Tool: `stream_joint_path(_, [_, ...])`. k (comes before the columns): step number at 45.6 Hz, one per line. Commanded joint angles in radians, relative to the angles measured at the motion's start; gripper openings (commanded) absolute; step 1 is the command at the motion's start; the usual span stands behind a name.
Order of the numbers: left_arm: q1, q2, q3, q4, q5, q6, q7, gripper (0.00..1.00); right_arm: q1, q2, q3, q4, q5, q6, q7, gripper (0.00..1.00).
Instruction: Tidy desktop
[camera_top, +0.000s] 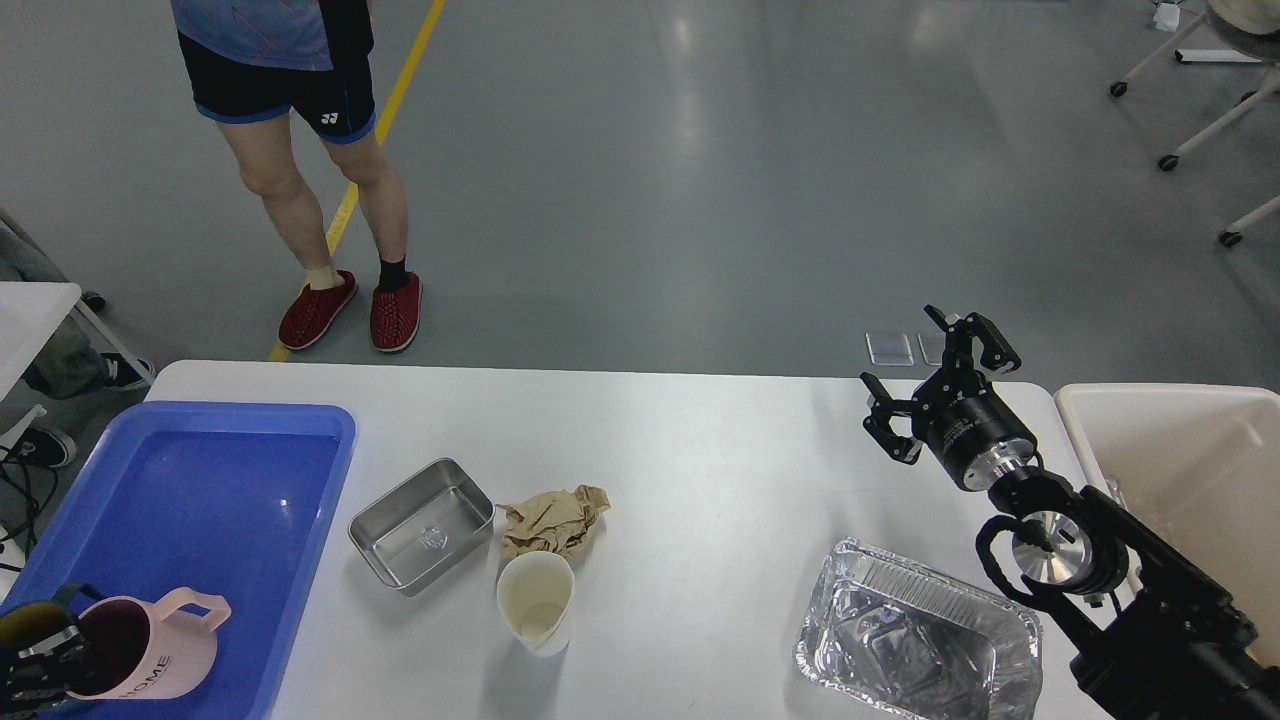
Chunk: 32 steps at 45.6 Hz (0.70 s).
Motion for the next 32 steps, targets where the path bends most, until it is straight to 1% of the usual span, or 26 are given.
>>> stream_joint_path(1, [0.008,-0.017,0.0,0.016,-0.004,0.0,0.0,0.12,0.0,0.0,-0.002,0.001,0.0,0.0,0.0,1.0])
stream_joint_path(3, [0.006,-0.025,-0.002,0.016,-0.007,0.0,0.0,0.16,-0.002,0.001,0.0,0.001,0.0,-0.001,0.0,1.0])
stream_joint_path(4, [0.006,-0.028,-0.003,0.016,-0.01,0.0,0.0,0.21,-0.002,0.001,0.0,0.001,0.0,-0.001,0.0,1.0])
stream_joint_path(7, [0.006,-0.032,-0.008,0.016,-0.013,0.002,0.0,0.38,-0.003,0.001,-0.002,0.001,0.0,-0.001,0.0,1.0])
stream_joint_path(8, [0.006,-0.032,-0.009,0.016,-0.013,0.003,0.0,0.42,-0.003,0.0,0.0,-0.001,0.0,0.0,0.0,1.0])
stream_joint_path(15, [0.006,-0.032,-0.011,0.018,-0.013,0.026,-0.006,0.6,-0.008,0.014,-0.002,-0.001,0.0,0.0,0.0,1.0])
stream_joint_path(25, [-0.001,-0.032,-0.011,0.01,-0.012,0.023,-0.003,0.68,-0.01,0.02,0.0,0.001,-0.017,-0.001,0.0,1.0])
stream_joint_path(32, [-0.017,-0.009,-0.023,-0.031,-0.012,0.002,-0.018,0.7,-0.007,0.023,-0.002,0.001,-0.018,-0.003,0.0,1.0])
